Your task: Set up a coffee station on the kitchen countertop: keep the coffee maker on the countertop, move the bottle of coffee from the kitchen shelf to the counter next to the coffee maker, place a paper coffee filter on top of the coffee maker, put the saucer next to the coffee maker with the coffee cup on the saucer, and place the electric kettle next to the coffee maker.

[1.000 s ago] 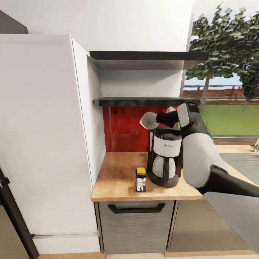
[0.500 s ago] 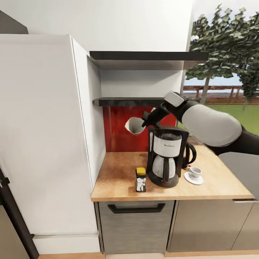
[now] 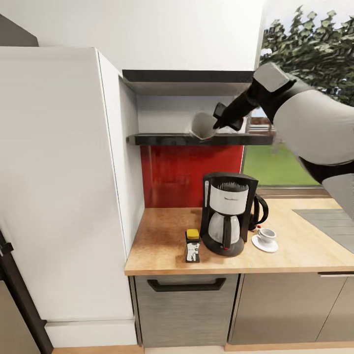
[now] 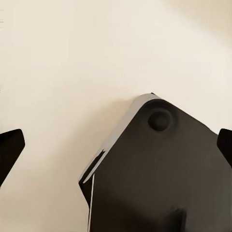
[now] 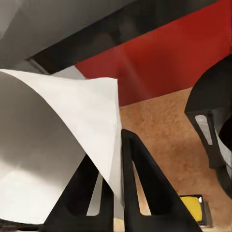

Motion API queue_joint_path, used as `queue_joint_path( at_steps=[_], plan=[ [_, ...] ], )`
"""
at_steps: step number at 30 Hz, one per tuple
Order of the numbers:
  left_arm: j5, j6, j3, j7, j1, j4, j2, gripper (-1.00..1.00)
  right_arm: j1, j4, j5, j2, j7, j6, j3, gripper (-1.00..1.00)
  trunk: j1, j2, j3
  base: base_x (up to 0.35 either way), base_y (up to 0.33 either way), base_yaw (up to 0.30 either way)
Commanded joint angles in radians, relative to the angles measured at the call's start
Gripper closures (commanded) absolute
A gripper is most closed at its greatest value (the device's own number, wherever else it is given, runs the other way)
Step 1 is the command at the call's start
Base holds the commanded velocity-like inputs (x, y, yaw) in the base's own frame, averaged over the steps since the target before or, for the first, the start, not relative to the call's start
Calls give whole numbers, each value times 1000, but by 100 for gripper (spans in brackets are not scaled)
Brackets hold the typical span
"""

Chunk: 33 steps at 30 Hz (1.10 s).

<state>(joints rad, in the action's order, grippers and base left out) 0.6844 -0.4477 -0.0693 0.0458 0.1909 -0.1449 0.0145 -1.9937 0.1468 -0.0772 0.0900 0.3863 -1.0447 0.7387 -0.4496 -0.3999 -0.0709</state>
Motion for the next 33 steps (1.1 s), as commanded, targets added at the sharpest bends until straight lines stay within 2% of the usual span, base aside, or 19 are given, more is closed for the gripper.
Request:
queue_joint_path(
  at_steps=[1,5,7,9,10,11,12,13,15,16,18,20,21,22,25,31,33],
  plan=[
    [4,-2,-7,4,1,-2,1,-100,0,55,-9,6,12,-2,1,100,0,0,0,0,0,0],
    [4,-3,-8,4,1,-2,0,-100,0,141,-7,14,40,-2,5,100,0,0,0,0,0,0],
    [4,-3,-8,5,1,-2,-1,-100,0,159,-10,18,99,-2,26,100,0,0,0,0,0,0],
    [4,-3,-7,5,1,-2,-1,-100,0,169,-13,29,185,-2,83,100,0,0,0,0,0,0],
    [4,-4,-6,5,1,-2,-1,-100,0,173,-14,36,254,-2,141,100,0,0,0,0,0,0],
    [4,-4,-6,5,1,-2,-1,-100,0,174,-15,39,293,-2,173,100,0,0,0,0,0,0],
    [4,-4,-6,5,1,-2,-1,-100,0,175,-16,44,374,-2,237,100,0,0,0,0,0,0],
    [4,-4,-6,5,1,-2,-1,-100,0,175,-17,46,415,-2,267,100,0,0,0,0,0,0],
    [4,-4,-6,5,1,-2,-1,-100,-1,169,-19,51,569,-2,367,100,0,0,0,0,0,0],
    [4,-4,-6,5,1,-2,-1,-100,-1,166,-20,51,601,-2,387,100,0,0,0,0,0,0],
    [4,-4,-6,5,1,-2,-1,-100,-1,141,-20,51,703,-2,454,100,0,0,0,0,0,0],
    [4,-4,-6,5,1,-2,-1,-100,-1,87,-21,46,767,18,531,100,0,0,0,0,0,0],
    [4,-4,-6,5,1,-2,-1,-100,-2,37,-20,40,821,52,593,100,0,0,0,0,0,0],
    [4,-4,-6,5,1,-2,-1,-100,-2,21,-20,39,847,70,611,100,0,0,0,0,0,0],
    [4,-3,-6,5,1,-2,-1,-100,-2,1,-21,37,885,94,634,100,0,0,0,0,0,0],
    [4,-3,-6,5,1,-2,1,-100,-2,-13,-21,29,893,92,639,100,0,0,0,0,0,0],
    [4,-3,-6,4,1,-2,1,-100,-2,-16,-21,10,878,72,637,100,0,0,0,0,0,0]
  ],
)
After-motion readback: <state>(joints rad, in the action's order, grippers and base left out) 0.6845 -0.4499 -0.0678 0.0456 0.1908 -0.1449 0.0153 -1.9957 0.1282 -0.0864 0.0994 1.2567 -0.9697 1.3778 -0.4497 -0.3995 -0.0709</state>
